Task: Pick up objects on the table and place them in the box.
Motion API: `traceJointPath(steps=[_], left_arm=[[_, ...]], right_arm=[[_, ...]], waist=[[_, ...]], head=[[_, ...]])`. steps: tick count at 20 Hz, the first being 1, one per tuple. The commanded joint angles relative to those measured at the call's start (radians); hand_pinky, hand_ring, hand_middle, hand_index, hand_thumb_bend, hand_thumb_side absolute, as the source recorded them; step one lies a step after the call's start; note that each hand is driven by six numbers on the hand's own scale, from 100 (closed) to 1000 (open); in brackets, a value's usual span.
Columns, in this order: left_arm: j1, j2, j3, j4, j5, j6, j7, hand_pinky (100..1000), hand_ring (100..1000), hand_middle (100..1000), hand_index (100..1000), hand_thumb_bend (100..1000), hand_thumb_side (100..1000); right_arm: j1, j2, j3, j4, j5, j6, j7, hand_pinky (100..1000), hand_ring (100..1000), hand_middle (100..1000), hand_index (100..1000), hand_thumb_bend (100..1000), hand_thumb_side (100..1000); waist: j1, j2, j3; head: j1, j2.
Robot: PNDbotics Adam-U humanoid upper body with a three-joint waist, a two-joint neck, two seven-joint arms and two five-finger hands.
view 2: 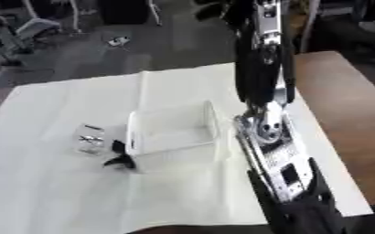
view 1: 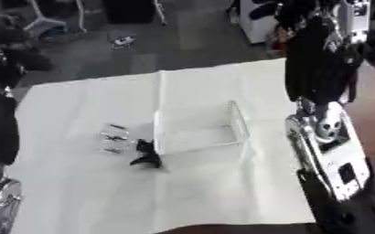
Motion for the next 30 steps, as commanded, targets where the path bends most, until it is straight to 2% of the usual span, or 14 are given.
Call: traceJointPath(steps=[1, 3, 4, 6, 7, 9, 12, 15, 17, 20, 23, 25, 30], left_arm=[[-0.01, 0.03, 0.01, -0.019, -0.03, 0.0, -0.046, 605, 596, 678, 833, 315, 1000], [-0.016, 0.036, 0.019, -0.018, -0.065, -0.002, -0.081, 637, 606, 696, 848, 370, 1000], [-0.028, 0.047, 0.026, -0.011, -0.093, -0.003, -0.099, 637, 606, 696, 848, 370, 1000], [-0.065, 0.085, 0.036, 0.016, -0.165, -0.011, -0.137, 693, 629, 723, 860, 404, 1000], [-0.09, 0.112, 0.038, 0.038, -0.212, -0.025, -0.163, 735, 649, 739, 864, 521, 1000], [-0.138, 0.159, 0.032, 0.096, -0.31, -0.072, -0.229, 777, 670, 753, 867, 608, 1000], [-0.2, 0.21, 0.02, 0.199, -0.443, -0.136, -0.304, 832, 697, 773, 865, 662, 1000], [-0.262, 0.257, 0.015, 0.284, -0.562, -0.176, -0.323, 891, 728, 791, 863, 682, 1000], [-0.308, 0.291, 0.004, 0.328, -0.658, -0.207, -0.334, 998, 786, 821, 872, 725, 1000], [-0.395, 0.333, -0.029, 0.406, -0.847, -0.257, -0.377, 1000, 850, 852, 867, 740, 1000], [-0.476, 0.349, -0.061, 0.504, -1.024, -0.293, -0.404, 1000, 908, 873, 856, 711, 1000], [-0.522, 0.341, -0.079, 0.591, -1.13, -0.307, -0.43, 1000, 938, 885, 861, 685, 1000], [-0.628, 0.291, -0.1, 0.818, -1.336, -0.34, -0.584, 1000, 989, 909, 867, 659, 1000]], right_arm=[[-0.023, 0.001, -0.008, -0.013, 0.003, -0.001, 0.002, 530, 591, 662, 834, 342, 1000], [-0.023, 0.003, -0.012, -0.013, 0.003, -0.001, -0.001, 532, 591, 662, 834, 337, 1000], [-0.023, 0.004, -0.013, -0.013, 0.003, -0.001, -0.003, 532, 591, 662, 834, 337, 1000], [-0.02, 0.006, -0.015, -0.013, 0.004, -0.002, -0.006, 533, 591, 662, 833, 330, 1000], [-0.018, 0.007, -0.015, -0.013, 0.004, -0.002, -0.007, 533, 591, 662, 833, 328, 1000], [-0.014, 0.007, -0.015, -0.013, 0.004, -0.002, -0.008, 533, 591, 662, 834, 329, 1000], [-0.009, 0.006, -0.013, -0.013, 0.004, 0.0, -0.007, 532, 591, 662, 834, 330, 1000], [-0.007, 0.007, -0.012, -0.013, 0.003, 0.0, -0.006, 533, 591, 662, 834, 328, 1000], [-0.004, 0.006, -0.01, -0.013, 0.003, 0.001, -0.004, 532, 590, 662, 834, 330, 1000], [0.004, 0.002, -0.007, -0.013, 0.001, 0.005, 0.0, 530, 590, 662, 835, 336, 1000], [0.007, 0.001, -0.006, -0.013, 0.0, 0.006, 0.003, 530, 590, 662, 835, 335, 1000], [0.008, 0.001, -0.005, -0.013, 0.0, 0.007, 0.004, 530, 590, 662, 836, 335, 1000], [0.009, 0.004, -0.005, -0.013, -0.001, 0.007, 0.004, 531, 590, 662, 835, 332, 1000]], waist=[[-0.003, -0.011, -0.007], [-0.004, -0.012, -0.013], [-0.004, -0.013, -0.015], [-0.001, -0.017, -0.02], [0.002, -0.019, -0.022], [0.005, -0.023, -0.026], [0.009, -0.026, -0.031], [0.013, -0.029, -0.037], [0.017, -0.031, -0.039], [0.021, -0.037, -0.04], [0.024, -0.039, -0.042], [0.025, -0.04, -0.044], [0.026, -0.042, -0.048]], head=[[-0.009, 0.01], [-0.021, 0.01], [-0.025, 0.01], [-0.021, 0.015], [-0.016, 0.016], [-0.011, 0.021], [-0.01, 0.03], [0.001, 0.037], [0.006, 0.038], [0.022, 0.046], [0.034, 0.044], [0.038, 0.041], [0.044, 0.034]])
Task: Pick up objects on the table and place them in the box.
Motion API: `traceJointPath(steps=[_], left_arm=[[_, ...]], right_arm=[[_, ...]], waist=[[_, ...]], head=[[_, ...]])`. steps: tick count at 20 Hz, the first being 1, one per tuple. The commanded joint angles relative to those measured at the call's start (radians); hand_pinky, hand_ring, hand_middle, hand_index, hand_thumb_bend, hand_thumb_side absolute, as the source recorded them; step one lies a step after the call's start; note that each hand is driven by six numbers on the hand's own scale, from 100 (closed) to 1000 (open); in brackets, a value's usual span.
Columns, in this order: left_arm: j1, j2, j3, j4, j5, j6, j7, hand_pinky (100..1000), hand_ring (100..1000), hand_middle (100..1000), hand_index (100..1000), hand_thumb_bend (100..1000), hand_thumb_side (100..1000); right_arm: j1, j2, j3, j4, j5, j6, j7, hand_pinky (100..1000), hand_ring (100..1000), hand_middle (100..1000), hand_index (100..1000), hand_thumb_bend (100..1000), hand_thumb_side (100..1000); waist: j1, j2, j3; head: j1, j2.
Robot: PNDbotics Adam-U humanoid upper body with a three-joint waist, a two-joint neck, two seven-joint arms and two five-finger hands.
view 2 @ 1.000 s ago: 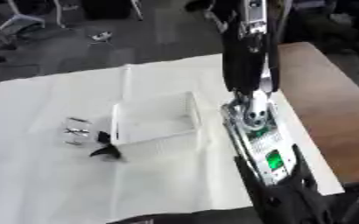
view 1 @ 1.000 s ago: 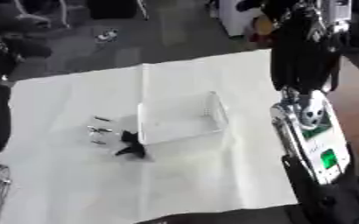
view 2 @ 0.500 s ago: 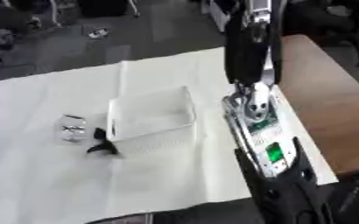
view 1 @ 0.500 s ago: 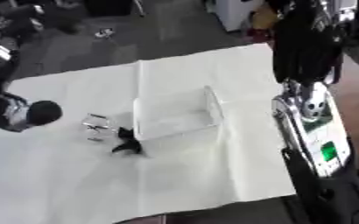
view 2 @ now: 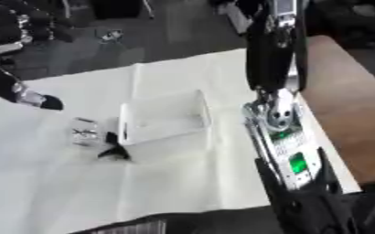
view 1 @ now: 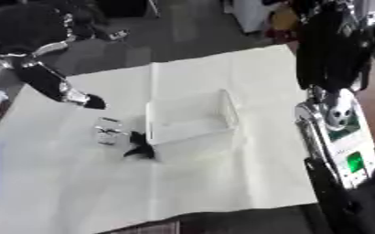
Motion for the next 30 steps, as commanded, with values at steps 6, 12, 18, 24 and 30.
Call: traceJointPath(steps=[6, 12, 18, 24, 30], left_arm=[[-0.141, -0.058, 0.013, 0.281, -0.271, -0.032, -0.1, 1000, 1000, 918, 868, 650, 1000], [-0.196, -0.104, 0.049, 0.438, -0.405, -0.03, -0.054, 1000, 1000, 919, 869, 653, 1000], [-0.222, -0.135, 0.066, 0.531, -0.517, -0.037, -0.038, 1000, 1000, 932, 886, 810, 1000], [-0.24, -0.158, 0.081, 0.589, -0.582, -0.05, -0.101, 1000, 1000, 965, 919, 944, 1000], [-0.26, -0.178, 0.09, 0.629, -0.597, -0.068, -0.207, 1000, 1000, 976, 929, 999, 1000]], right_arm=[[-0.01, 0.0, 0.001, -0.013, -0.001, -0.003, 0.001, 532, 590, 662, 835, 326, 1000], [-0.014, 0.006, 0.002, -0.013, -0.002, -0.005, 0.001, 534, 591, 662, 834, 322, 1000], [-0.02, 0.015, 0.004, -0.013, -0.005, -0.009, 0.002, 536, 591, 662, 834, 315, 1000], [-0.026, 0.024, 0.007, -0.013, -0.009, -0.013, 0.004, 537, 591, 662, 834, 309, 1000], [-0.03, 0.03, 0.009, -0.013, -0.011, -0.015, 0.005, 538, 591, 662, 834, 303, 1000]], waist=[[-0.001, -0.018, -0.007], [0.0, -0.016, -0.015], [0.003, -0.013, -0.026], [0.006, -0.009, -0.039], [0.009, -0.008, -0.047]], head=[[0.025, -0.001], [0.026, 0.0], [0.03, 0.001], [0.033, 0.005], [0.033, 0.009]])
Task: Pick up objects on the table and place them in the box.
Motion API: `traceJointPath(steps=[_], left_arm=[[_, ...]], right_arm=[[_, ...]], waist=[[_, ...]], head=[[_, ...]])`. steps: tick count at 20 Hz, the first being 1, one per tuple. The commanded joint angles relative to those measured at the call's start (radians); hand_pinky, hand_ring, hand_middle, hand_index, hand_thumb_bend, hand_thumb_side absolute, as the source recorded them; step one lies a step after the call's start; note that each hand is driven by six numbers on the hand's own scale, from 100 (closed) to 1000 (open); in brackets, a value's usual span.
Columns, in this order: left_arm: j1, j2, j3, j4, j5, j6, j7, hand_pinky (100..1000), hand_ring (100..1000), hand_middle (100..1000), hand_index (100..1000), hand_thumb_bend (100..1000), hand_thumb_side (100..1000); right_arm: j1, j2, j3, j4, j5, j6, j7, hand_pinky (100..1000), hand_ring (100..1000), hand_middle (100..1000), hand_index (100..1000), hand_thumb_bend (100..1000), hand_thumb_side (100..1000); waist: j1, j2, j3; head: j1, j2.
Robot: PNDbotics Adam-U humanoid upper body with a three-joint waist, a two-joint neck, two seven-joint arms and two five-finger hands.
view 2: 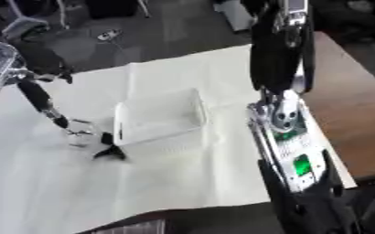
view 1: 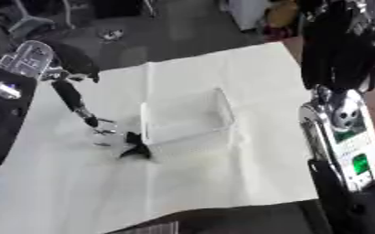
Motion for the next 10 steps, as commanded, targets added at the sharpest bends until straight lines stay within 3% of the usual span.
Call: traceJointPath(steps=[1, 10], left_arm=[[-0.033, 0.009, 0.014, 0.004, -0.001, -0.021, -0.063, 1000, 1000, 976, 929, 999, 1000], [-0.042, -0.006, 0.011, 0.026, 0.006, -0.013, -0.164, 1000, 1000, 972, 922, 993, 1000]], right_arm=[[-0.021, 0.004, 0.003, -0.013, -0.003, -0.004, 0.002, 538, 591, 662, 834, 304, 1000], [-0.025, 0.008, 0.004, -0.013, -0.004, -0.007, 0.001, 539, 591, 662, 833, 299, 1000]], waist=[[-0.003, -0.012, -0.002], [-0.001, -0.01, -0.007]], head=[[0.011, -0.001], [0.0, -0.012]])
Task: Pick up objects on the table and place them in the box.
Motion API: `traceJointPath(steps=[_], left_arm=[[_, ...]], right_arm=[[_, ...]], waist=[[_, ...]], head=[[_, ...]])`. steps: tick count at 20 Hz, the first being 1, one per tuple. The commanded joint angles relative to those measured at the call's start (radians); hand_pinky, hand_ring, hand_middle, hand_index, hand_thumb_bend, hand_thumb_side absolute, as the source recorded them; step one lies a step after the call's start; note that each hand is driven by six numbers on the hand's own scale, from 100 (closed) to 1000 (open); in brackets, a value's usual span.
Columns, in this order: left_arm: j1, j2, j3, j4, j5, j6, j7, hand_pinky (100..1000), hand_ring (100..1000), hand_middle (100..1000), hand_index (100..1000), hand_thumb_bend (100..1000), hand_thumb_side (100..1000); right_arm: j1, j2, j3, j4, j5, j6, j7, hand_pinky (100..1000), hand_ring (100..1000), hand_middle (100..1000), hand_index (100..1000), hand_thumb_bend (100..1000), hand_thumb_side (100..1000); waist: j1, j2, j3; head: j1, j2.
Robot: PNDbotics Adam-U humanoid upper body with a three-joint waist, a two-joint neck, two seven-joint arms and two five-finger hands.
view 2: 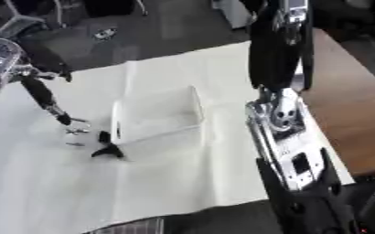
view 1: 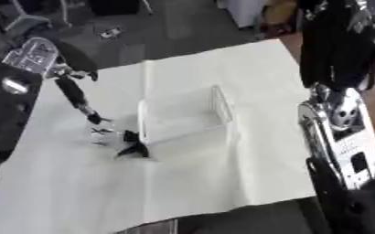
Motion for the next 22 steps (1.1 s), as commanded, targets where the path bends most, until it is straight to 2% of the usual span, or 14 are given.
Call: traceJointPath(steps=[1, 12, 18, 22], left_arm=[[-0.031, 0.008, 0.004, 0.009, 0.002, -0.071, -0.12, 1000, 1000, 970, 921, 990, 1000], [-0.025, -0.009, -0.042, 0.085, -0.006, -0.156, -0.181, 1000, 1000, 940, 910, 926, 1000], [-0.008, -0.013, -0.045, 0.132, 0.045, -0.196, -0.228, 1000, 987, 916, 908, 844, 1000], [-0.004, -0.02, -0.052, 0.15, 0.081, -0.219, -0.264, 1000, 980, 913, 908, 833, 1000]], right_arm=[[-0.023, 0.007, 0.003, -0.013, -0.004, -0.004, 0.0, 539, 591, 662, 833, 300, 1000], [-0.022, 0.005, 0.003, -0.013, -0.004, -0.004, 0.0, 538, 590, 662, 832, 300, 1000], [-0.02, 0.003, 0.003, -0.013, -0.004, -0.003, 0.0, 537, 590, 661, 832, 303, 1000], [-0.019, 0.002, 0.003, -0.013, -0.004, -0.002, 0.001, 537, 589, 661, 832, 305, 1000]], waist=[[-0.002, -0.011, 0.0], [-0.002, -0.012, 0.001], [-0.002, -0.012, 0.002], [-0.002, -0.013, 0.002]], head=[[-0.001, -0.014], [-0.011, -0.022], [-0.012, -0.022], [-0.011, -0.02]])
